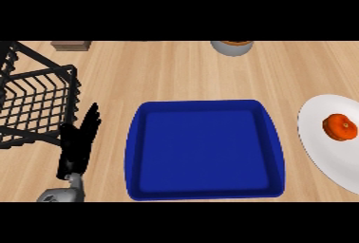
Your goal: Pick the squash from the tray and place it in the plate
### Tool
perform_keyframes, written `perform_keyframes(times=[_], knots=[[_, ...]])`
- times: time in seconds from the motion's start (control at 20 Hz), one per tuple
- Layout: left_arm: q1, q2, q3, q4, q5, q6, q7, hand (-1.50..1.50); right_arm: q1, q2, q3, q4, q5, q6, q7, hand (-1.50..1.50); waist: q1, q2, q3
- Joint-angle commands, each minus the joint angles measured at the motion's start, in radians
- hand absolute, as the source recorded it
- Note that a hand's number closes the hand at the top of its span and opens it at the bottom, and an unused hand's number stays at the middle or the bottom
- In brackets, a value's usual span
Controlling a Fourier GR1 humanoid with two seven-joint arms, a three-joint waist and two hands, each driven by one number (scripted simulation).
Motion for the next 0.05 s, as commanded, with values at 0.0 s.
perform_keyframes(times=[0.0], knots=[[0.070, -0.030, -0.046, -0.051, -0.029, 0.018, -0.004, 0.00, 0.006, -0.008, 0.000, 0.008, 0.001, -0.033, 0.017, -1.50, 0.005, -0.001, 0.000]])
